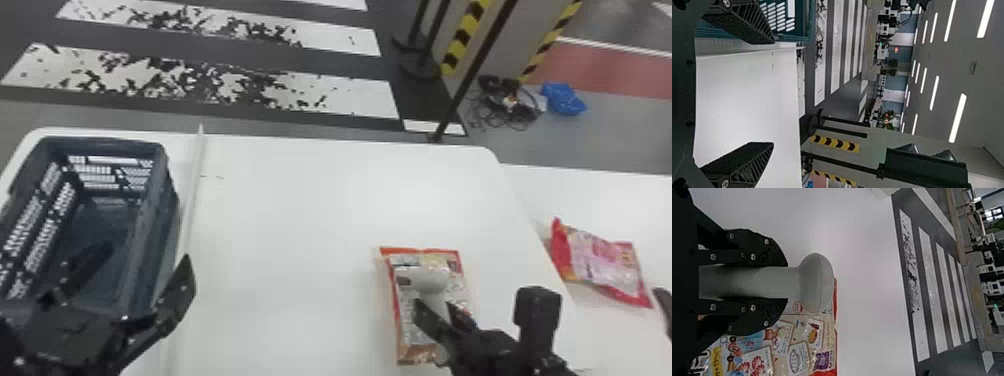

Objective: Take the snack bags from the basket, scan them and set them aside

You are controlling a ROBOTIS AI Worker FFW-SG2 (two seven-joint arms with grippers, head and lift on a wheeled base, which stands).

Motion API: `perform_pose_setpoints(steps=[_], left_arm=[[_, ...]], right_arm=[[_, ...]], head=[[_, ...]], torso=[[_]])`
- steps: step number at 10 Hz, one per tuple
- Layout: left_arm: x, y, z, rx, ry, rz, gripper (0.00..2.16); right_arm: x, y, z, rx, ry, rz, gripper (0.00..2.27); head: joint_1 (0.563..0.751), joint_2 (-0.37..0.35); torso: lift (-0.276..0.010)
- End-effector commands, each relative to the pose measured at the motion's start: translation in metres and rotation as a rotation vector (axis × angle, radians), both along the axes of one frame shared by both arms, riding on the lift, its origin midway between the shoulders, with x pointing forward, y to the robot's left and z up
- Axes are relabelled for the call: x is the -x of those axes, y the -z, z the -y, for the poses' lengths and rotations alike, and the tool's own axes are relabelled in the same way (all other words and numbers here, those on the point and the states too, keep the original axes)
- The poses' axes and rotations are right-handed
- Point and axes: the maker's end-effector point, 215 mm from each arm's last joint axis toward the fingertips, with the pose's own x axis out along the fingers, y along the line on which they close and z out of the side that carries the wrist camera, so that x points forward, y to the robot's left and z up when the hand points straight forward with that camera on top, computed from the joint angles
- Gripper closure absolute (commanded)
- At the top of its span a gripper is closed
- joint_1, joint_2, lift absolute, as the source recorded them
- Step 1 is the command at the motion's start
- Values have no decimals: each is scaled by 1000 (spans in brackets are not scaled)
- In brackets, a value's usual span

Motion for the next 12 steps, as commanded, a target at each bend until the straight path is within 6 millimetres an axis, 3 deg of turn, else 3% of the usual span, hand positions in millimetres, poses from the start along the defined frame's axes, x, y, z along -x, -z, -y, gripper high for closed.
perform_pose_setpoints(steps=[1,3,5,8,11,12], left_arm=[[1,-2,-1,0,-1,3,70],[3,-3,-2,0,-2,3,70],[5,-1,-4,-6,-8,-1,70],[10,-3,-6,-11,-17,-3,70],[13,-1,-8,-15,-23,-12,70],[14,0,-6,-18,-20,-15,70]], right_arm=[[-6,-20,20,-1,31,33,2246],[-16,-36,71,13,104,51,2246],[-28,-38,122,25,146,66,2246],[-51,-19,183,5,197,71,2250],[-80,3,222,19,176,107,2246],[-81,18,231,17,177,89,2246]], head=[[695,-209],[695,-258],[695,-323],[695,-350],[695,-350],[695,-350]], torso=[[-75],[-75],[-75],[-75],[-75],[-75]])
